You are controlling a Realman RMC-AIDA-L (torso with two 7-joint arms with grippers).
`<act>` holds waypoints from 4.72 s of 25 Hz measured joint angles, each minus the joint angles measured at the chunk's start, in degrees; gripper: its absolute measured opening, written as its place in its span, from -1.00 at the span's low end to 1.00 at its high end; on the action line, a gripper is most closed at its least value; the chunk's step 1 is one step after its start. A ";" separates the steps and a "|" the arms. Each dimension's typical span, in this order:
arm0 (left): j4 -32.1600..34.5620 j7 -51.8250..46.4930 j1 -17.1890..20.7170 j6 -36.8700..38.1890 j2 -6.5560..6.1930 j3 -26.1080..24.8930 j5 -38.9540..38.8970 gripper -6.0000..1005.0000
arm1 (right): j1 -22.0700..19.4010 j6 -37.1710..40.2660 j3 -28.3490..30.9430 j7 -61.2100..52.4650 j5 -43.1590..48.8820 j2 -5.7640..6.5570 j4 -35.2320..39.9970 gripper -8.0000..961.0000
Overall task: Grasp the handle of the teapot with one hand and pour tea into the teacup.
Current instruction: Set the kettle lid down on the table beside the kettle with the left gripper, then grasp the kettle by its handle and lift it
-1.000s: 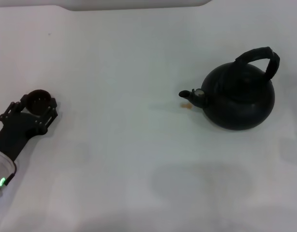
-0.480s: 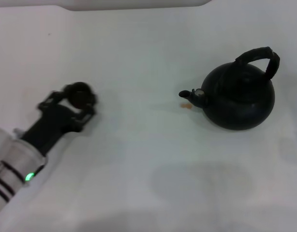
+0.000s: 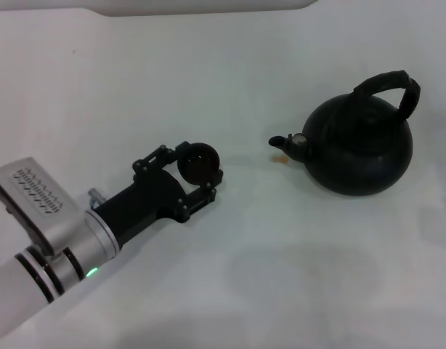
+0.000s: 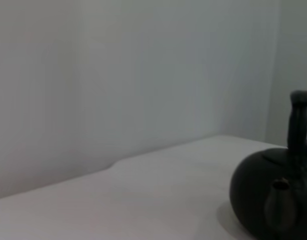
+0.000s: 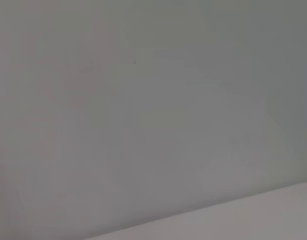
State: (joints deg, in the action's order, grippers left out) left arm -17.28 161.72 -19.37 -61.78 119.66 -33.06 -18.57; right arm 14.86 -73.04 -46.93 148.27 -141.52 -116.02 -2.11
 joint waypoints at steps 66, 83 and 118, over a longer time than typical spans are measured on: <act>2.74 -0.67 12.19 -17.09 -0.26 -12.48 -21.42 0.77 | -6.00 -8.72 -7.86 -14.85 7.26 1.41 12.79 0.63; 5.87 -0.68 11.98 -16.76 -0.40 -12.56 -31.79 0.77 | -21.25 8.72 -9.36 -70.26 46.30 0.39 68.19 0.62; 9.21 -0.42 6.93 -15.52 -0.99 -12.56 -43.28 0.77 | -35.70 36.60 -50.84 -118.33 80.22 0.28 101.62 0.62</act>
State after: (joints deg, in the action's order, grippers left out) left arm -8.07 161.30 -12.44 -77.31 118.66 -45.62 -61.84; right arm -20.85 -36.44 -97.77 29.94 -61.30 -115.74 99.51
